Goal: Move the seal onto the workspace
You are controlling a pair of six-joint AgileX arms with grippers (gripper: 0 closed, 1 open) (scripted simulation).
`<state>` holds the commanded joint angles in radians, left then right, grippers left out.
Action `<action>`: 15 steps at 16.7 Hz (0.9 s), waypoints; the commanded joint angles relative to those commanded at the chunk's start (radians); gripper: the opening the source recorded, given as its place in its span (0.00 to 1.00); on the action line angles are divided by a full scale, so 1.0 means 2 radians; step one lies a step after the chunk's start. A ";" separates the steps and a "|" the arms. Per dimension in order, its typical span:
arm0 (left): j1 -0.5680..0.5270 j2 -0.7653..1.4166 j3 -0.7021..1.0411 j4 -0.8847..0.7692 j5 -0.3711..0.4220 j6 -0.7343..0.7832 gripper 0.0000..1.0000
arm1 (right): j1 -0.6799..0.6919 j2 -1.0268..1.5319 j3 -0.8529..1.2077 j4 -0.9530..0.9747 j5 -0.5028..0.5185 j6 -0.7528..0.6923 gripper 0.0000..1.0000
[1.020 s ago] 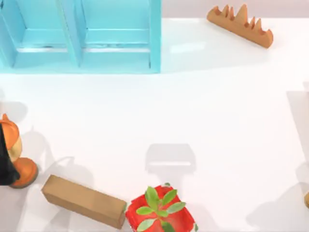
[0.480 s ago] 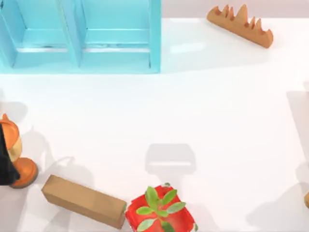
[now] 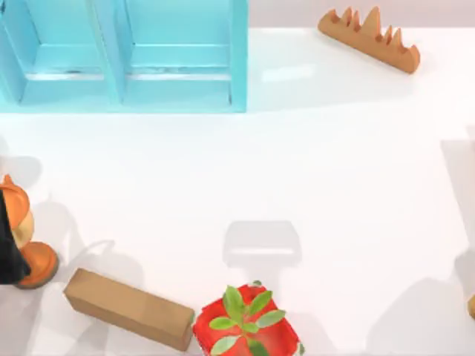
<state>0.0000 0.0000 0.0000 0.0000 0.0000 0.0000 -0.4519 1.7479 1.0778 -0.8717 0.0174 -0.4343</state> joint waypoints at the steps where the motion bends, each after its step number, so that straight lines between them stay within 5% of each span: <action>1: 0.000 0.000 0.000 0.000 0.000 0.000 1.00 | 0.015 -0.015 0.012 -0.019 0.004 0.015 0.00; 9: 0.000 0.000 0.000 0.000 0.000 0.000 1.00 | 0.148 -0.132 0.132 -0.250 0.017 0.152 0.00; 15: 0.000 0.000 0.000 0.000 0.000 0.000 1.00 | 0.223 -0.108 0.143 -0.267 -0.008 0.220 0.00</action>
<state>0.0000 0.0000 0.0000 0.0000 0.0000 0.0000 -0.0052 1.5313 1.3642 -1.4061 0.0006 0.0059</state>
